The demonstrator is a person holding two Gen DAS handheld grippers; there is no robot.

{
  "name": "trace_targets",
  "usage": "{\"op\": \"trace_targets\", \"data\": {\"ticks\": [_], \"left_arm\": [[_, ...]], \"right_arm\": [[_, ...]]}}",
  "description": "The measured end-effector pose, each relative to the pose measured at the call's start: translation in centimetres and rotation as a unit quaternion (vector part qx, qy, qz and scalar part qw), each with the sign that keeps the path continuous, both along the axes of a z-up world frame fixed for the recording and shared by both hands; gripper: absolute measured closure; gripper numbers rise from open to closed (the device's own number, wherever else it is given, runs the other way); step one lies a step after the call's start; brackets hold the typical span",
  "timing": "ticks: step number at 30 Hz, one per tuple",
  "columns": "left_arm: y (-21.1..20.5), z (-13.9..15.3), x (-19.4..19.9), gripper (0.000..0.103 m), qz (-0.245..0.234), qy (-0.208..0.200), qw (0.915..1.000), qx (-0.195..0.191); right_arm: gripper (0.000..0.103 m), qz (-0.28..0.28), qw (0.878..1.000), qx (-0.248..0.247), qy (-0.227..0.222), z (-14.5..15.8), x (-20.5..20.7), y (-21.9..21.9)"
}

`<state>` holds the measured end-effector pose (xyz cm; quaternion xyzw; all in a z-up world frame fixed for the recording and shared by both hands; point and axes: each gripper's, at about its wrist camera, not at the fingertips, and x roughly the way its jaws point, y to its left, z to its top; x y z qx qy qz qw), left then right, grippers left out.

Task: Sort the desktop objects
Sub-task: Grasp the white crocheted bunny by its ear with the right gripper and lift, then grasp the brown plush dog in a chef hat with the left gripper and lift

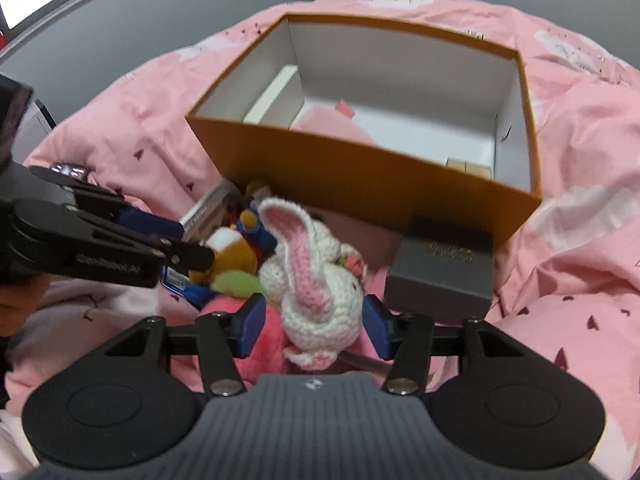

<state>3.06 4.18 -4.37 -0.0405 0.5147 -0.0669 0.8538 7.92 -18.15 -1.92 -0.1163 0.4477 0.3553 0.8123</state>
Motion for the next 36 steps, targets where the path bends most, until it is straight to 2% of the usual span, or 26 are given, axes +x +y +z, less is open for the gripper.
{"op": "trace_targets", "data": {"ticks": [2,10,29,36], "left_arm": [[0.1,-0.2,0.2,0.047,-0.002,-0.001,1.0000,-0.007],[-0.1,-2.1,1.6,0.047,0.004,0.018,0.9998,0.006],[-3.1,-4.6,3.3,0.038,-0.012,0.033,0.9949,0.094],[-2.6,-4.4,3.0,0.043,0.001,0.028,0.9964,0.080]], "right_arm": [[0.046,-0.008,1.000,-0.007,0.006,-0.8,0.5,0.2],[0.046,-0.012,1.000,-0.006,0.022,-1.9,1.3,0.8],[0.047,-0.011,1.000,-0.014,0.024,-3.1,1.6,1.6],[0.053,-0.015,1.000,-0.010,0.024,-3.2,1.7,1.5]]}}
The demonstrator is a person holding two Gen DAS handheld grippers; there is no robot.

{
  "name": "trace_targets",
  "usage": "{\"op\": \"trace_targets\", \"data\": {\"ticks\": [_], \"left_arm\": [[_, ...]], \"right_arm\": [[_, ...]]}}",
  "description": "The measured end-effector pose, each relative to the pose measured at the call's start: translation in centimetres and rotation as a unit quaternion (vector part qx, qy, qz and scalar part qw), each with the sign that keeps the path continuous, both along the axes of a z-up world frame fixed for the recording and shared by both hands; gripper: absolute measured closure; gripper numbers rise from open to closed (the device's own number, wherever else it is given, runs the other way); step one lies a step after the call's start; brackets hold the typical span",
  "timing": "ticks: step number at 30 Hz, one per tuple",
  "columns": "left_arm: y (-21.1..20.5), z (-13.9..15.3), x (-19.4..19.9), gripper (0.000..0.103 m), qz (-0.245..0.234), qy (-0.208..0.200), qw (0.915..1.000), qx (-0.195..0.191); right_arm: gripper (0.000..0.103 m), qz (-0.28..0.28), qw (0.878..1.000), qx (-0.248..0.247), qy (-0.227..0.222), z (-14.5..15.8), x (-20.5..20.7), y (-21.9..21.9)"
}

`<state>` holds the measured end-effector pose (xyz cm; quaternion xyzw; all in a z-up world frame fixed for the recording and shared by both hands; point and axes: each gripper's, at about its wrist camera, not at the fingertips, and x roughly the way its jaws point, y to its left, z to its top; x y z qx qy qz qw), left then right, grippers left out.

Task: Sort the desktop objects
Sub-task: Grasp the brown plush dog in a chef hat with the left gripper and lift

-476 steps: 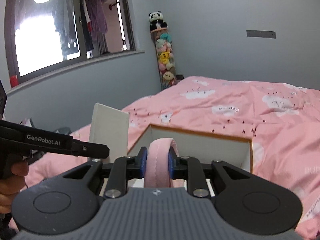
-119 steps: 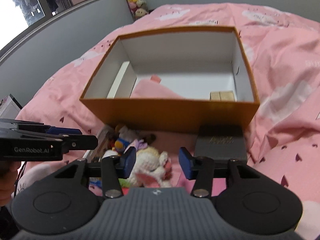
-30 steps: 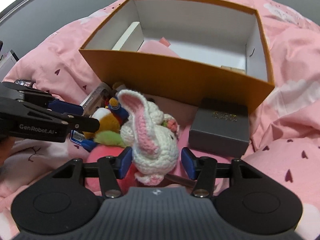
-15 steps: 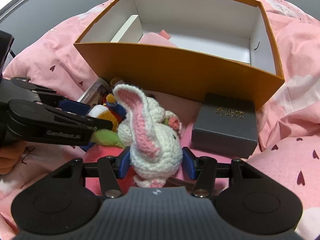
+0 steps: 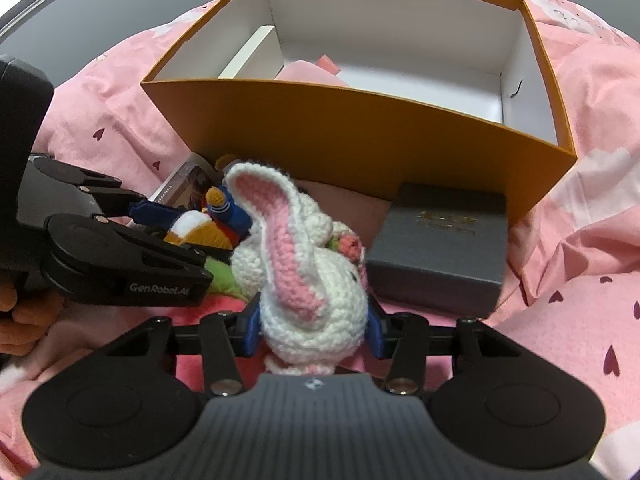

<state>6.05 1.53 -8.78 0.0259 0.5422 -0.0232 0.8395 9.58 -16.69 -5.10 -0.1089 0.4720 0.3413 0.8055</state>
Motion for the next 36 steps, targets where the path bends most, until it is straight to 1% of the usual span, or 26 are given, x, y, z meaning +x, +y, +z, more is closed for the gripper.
{"op": "trace_targets", "data": {"ticks": [7,12,17,20,24,28,32,36], "left_arm": [[1.1,1.0,-0.4,0.046,0.036,-0.006,0.9986,-0.037],[1.5,2.5,-1.2,0.047,0.048,-0.019,0.9966,-0.064],[1.6,4.7,-2.1,0.047,0.048,-0.037,0.9941,-0.089],[3.1,6.0,-2.9,0.047,0.049,-0.044,0.9909,-0.117],[2.1,8.0,-3.3,0.047,0.044,-0.070,0.9897,-0.117],[2.3,9.8,-2.7,0.047,0.034,-0.087,0.9859,-0.138],[2.3,11.5,-2.9,0.047,0.034,-0.114,0.9821,-0.146],[2.4,13.0,-2.7,0.047,0.031,-0.136,0.9763,-0.166]], "right_arm": [[0.054,-0.007,1.000,0.014,-0.004,1.0,-0.1,-0.7],[0.054,-0.005,0.999,0.029,-0.016,2.3,-0.4,-1.0],[0.054,-0.005,0.998,0.055,-0.035,4.4,-0.6,-1.8],[0.054,-0.006,0.996,0.074,-0.045,5.9,-0.8,-2.5],[0.054,-0.009,0.994,0.095,-0.058,7.7,-0.9,-3.3],[0.054,-0.005,0.991,0.117,-0.072,9.5,-1.2,-3.9],[0.054,-0.004,0.986,0.135,-0.096,11.3,-1.6,-4.2],[0.054,-0.008,0.983,0.146,-0.115,12.5,-1.4,-4.5]]}}
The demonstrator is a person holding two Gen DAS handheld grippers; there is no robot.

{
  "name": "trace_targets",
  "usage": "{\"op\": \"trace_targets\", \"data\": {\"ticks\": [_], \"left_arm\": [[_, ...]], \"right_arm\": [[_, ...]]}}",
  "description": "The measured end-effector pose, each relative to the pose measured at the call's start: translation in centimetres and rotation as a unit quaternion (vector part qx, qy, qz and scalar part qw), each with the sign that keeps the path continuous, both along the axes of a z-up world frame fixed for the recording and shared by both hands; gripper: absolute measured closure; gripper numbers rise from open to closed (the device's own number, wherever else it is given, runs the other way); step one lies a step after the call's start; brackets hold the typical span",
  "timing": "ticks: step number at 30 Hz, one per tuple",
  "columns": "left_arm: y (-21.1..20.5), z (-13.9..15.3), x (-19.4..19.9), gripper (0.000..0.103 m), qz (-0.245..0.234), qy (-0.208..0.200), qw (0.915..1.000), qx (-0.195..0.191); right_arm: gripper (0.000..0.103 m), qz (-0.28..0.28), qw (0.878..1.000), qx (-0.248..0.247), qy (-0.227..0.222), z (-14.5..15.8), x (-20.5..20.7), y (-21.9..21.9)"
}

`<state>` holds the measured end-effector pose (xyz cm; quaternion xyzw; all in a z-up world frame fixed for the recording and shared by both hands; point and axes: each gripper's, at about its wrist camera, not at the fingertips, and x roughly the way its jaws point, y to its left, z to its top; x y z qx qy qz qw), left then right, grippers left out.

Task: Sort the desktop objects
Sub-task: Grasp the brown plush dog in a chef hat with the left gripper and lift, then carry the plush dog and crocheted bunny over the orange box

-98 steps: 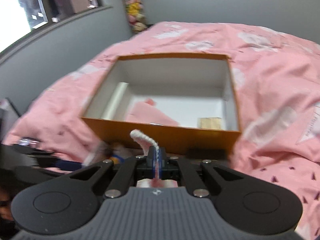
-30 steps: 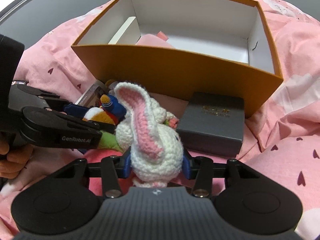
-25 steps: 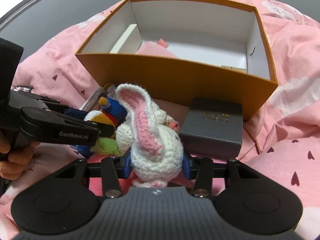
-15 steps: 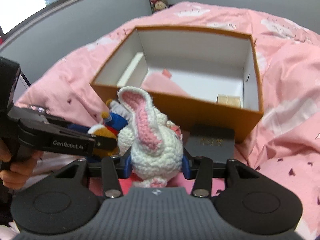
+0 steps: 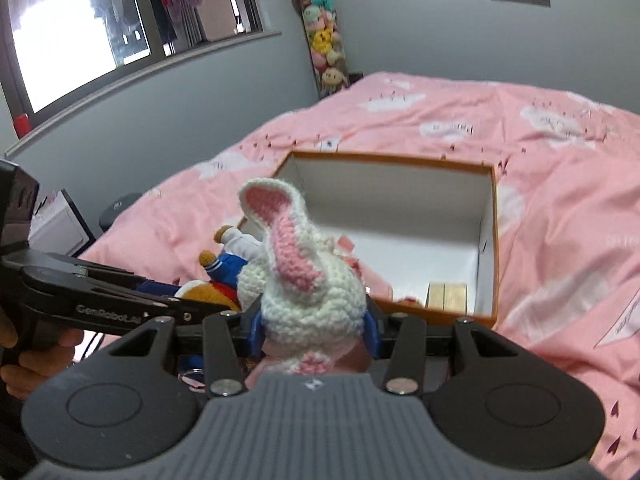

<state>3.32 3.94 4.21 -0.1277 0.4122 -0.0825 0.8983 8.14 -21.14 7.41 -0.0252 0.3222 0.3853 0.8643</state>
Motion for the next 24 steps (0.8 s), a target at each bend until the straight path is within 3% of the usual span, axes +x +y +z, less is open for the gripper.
{"op": "trace_targets", "data": {"ticks": [6,11,18,24], "left_arm": [[-0.1,2.1,1.9,0.047,-0.002,-0.030,0.9995,-0.008],[0.6,2.7,5.5,0.047,0.006,-0.042,0.9983,-0.040],[1.2,0.8,11.2,0.047,0.019,-0.036,0.9950,-0.091],[0.4,-1.9,15.5,0.047,0.018,-0.006,0.9952,-0.096]], "right_arm": [[0.054,-0.007,1.000,0.001,-0.025,1.3,0.9,0.3],[0.054,-0.021,0.998,0.007,-0.059,2.2,3.2,0.6],[0.054,-0.059,0.993,-0.014,-0.105,1.5,7.6,1.4],[0.054,-0.071,0.986,-0.082,-0.125,-1.6,10.8,3.2]]}}
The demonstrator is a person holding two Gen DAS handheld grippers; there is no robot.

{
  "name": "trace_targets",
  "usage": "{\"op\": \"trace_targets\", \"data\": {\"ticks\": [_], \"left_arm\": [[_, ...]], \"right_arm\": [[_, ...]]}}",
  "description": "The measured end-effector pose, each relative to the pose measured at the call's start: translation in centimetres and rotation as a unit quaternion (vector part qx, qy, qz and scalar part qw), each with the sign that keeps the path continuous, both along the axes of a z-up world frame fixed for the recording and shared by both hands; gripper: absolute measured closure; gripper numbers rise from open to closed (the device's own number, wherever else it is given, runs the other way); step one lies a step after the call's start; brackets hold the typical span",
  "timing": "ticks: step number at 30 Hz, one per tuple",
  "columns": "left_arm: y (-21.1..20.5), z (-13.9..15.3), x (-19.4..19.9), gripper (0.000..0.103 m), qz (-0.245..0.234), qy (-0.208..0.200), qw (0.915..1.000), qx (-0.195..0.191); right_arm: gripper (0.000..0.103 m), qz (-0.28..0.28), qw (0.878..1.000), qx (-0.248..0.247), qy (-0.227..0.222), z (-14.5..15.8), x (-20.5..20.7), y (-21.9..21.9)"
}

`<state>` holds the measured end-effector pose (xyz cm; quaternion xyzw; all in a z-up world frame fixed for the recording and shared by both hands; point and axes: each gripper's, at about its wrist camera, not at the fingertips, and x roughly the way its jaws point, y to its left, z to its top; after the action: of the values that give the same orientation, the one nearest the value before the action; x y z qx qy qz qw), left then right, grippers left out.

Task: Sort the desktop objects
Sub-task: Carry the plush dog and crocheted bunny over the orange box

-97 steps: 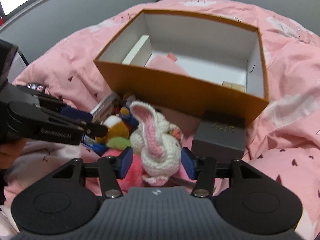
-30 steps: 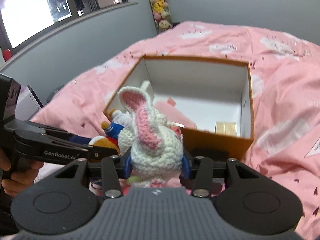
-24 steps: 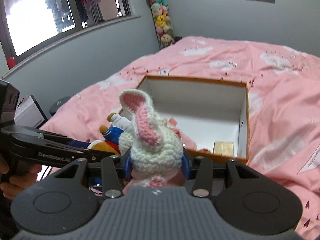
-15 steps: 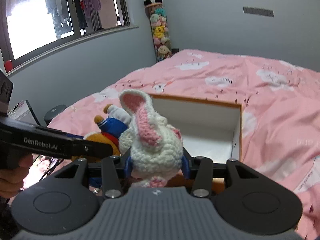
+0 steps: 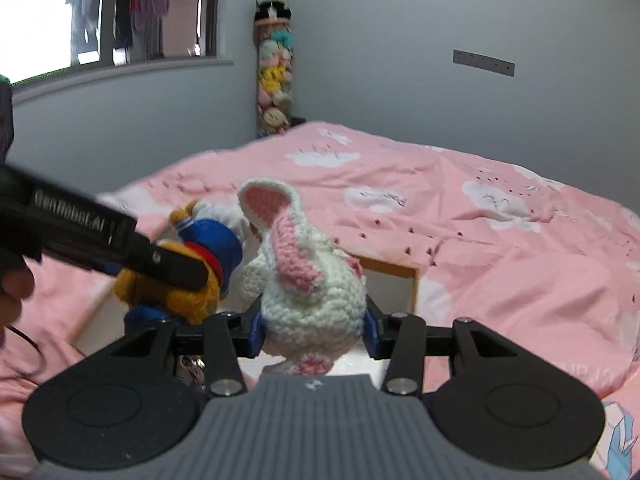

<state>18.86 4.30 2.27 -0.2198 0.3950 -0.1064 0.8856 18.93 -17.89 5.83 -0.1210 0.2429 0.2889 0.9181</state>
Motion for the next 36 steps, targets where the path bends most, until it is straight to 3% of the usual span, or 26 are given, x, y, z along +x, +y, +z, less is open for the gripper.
{"op": "trace_targets", "data": {"ticks": [8,12,16,28,30,32,36], "left_arm": [[-1.1,-3.7,3.1,0.047,0.001,0.042,0.9988,-0.026],[-0.9,-5.4,3.9,0.047,0.005,0.068,0.9972,-0.031],[-0.6,-6.7,4.6,0.047,0.006,0.088,0.9948,-0.052],[-1.6,-9.2,5.7,0.047,0.004,0.138,0.9887,-0.059],[-1.6,-9.3,5.5,0.046,0.006,0.145,0.9880,-0.053],[-1.4,-9.1,5.3,0.046,0.010,0.146,0.9881,-0.047],[-0.9,-8.9,5.0,0.044,0.014,0.150,0.9875,-0.046]], "right_arm": [[0.054,0.007,0.990,-0.120,-0.074,-4.7,1.7,2.7],[0.054,0.015,0.984,-0.154,-0.085,-6.4,2.7,3.1],[0.054,0.020,0.983,-0.169,-0.076,-7.4,3.5,3.2],[0.045,0.031,0.983,-0.172,-0.054,-7.1,3.2,2.3],[0.048,0.042,0.984,-0.169,-0.041,-6.8,2.9,1.9],[0.058,0.047,0.984,-0.168,-0.024,-6.8,2.6,1.7],[0.063,0.035,0.983,-0.178,-0.017,-7.1,2.2,1.6]]}}
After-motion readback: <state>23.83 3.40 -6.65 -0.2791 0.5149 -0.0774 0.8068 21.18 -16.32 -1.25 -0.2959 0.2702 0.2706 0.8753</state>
